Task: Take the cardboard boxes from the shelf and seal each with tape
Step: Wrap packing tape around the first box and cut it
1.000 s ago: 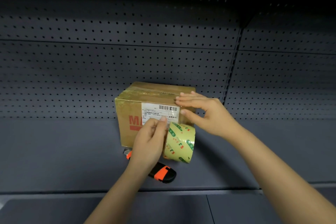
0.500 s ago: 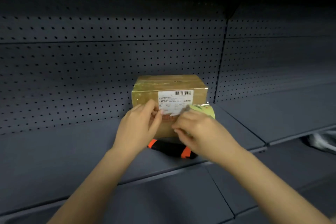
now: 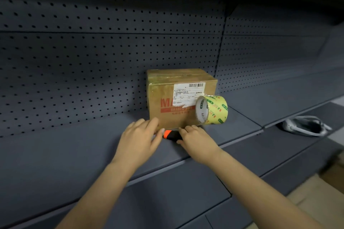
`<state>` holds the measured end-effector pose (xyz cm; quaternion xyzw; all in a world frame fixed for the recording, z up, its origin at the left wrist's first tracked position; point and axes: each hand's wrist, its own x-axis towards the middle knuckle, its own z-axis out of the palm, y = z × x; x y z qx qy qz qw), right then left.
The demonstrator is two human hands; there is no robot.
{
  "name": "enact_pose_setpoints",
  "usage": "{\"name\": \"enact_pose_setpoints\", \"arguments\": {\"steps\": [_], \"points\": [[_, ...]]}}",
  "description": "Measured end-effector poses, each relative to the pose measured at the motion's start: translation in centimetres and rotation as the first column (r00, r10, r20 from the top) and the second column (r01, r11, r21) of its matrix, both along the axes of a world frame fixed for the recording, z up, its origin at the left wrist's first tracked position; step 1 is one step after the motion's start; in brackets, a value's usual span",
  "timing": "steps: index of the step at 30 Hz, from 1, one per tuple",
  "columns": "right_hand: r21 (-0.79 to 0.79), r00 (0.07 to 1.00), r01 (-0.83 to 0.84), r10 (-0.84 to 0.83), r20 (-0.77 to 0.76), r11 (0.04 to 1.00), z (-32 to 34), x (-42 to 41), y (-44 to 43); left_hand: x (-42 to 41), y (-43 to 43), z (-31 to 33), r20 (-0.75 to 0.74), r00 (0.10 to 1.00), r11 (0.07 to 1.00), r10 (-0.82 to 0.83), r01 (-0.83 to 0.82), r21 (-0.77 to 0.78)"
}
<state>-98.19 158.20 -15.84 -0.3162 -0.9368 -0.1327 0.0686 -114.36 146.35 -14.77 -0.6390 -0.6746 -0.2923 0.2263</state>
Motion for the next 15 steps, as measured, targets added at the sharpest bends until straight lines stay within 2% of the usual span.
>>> {"name": "enact_pose_setpoints", "arguments": {"steps": [3,9,15], "points": [[-0.022,1.0,0.013,-0.014,-0.025,1.0,1.3,1.2,-1.2,-0.2,-0.7,0.7,-0.021,1.0,0.999,-0.005,0.005,0.038],[-0.05,0.957,-0.07,0.053,-0.287,0.996,7.6,6.3,-4.0,0.0,-1.9,4.0,-0.055,0.998,0.985,-0.023,0.032,0.168],[-0.024,0.942,-0.058,0.047,-0.331,0.998,12.5,9.4,-2.2,2.5,0.7,5.6,-0.082,0.995,0.978,-0.054,0.069,0.196]]}}
